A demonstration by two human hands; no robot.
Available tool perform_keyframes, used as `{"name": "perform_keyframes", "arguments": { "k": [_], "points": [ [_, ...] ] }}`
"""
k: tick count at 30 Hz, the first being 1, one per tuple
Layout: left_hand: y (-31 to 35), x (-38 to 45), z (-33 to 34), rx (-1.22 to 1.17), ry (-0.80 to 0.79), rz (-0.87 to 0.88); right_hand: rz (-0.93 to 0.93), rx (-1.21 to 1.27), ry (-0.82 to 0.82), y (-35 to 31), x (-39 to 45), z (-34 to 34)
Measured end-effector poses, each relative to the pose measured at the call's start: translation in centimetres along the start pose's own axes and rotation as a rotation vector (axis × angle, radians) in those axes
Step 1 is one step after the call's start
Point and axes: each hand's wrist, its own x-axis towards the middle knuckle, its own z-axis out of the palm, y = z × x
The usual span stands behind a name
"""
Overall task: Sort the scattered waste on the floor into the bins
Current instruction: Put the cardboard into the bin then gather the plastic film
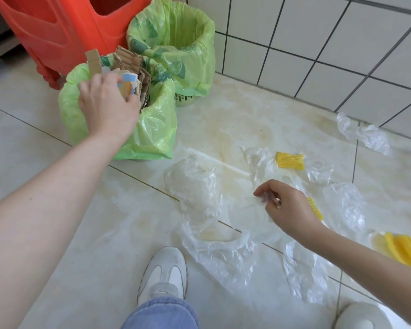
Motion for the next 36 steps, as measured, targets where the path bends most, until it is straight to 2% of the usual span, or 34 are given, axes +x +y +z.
{"name": "perform_keyframes", "arguments": {
  "k": [3, 6, 8, 11, 16, 18, 20, 24, 28, 30, 32, 36],
  "points": [
    [1.8, -1.9, 0.3, -0.084, 0.169, 0.238, 0.05, 0.016, -0.029, 0.6, -0.4, 0.2],
    [3.4, -5.0, 1.9, -0.162, 0.126, 0.417, 0.112, 0.002, -0.061, 1.6, 0.3, 0.1],
    [4.0, -8.2, 3.7, -0.217, -0.012, 0.507, 0.169, -0.009, -0.098, 2.5, 0.7, 0.0],
    [3.8, -13.3, 6.5, -0.25, -0.311, 0.691, 0.234, -0.029, -0.109, 4.1, 0.8, -0.5],
    [2.8, -20.6, 8.7, -0.051, -0.894, 0.905, 0.329, 0.112, -0.015, 6.4, 0.3, -3.1],
    [2.7, -22.7, 8.9, 0.082, -1.01, 0.977, 0.343, 0.031, 0.018, 7.5, -0.1, -4.0],
    [2.6, -24.3, 9.3, 0.182, -1.074, 1.016, 0.365, -0.177, -0.013, 9.0, -0.5, -4.3],
    [2.9, -26.1, 10.2, 0.283, -1.075, 1.073, 0.42, -0.484, -0.149, 12.0, -1.2, -3.6],
    [3.3, -26.5, 11.2, 0.175, -1.207, 0.916, 0.396, -0.6, -0.15, 13.0, -1.3, -2.9],
    [3.3, -26.3, 11.6, 0.11, -1.224, 0.876, 0.36, -0.591, -0.129, 13.0, -1.1, -3.0],
    [3.3, -25.7, 11.9, -0.004, -1.173, 0.858, 0.341, -0.519, -0.1, 13.0, -0.8, -3.1],
    [4.3, -23.3, 11.8, -0.241, -0.918, 0.745, 0.331, -0.265, 0.032, 12.1, -0.2, -4.1]
  ]
}}
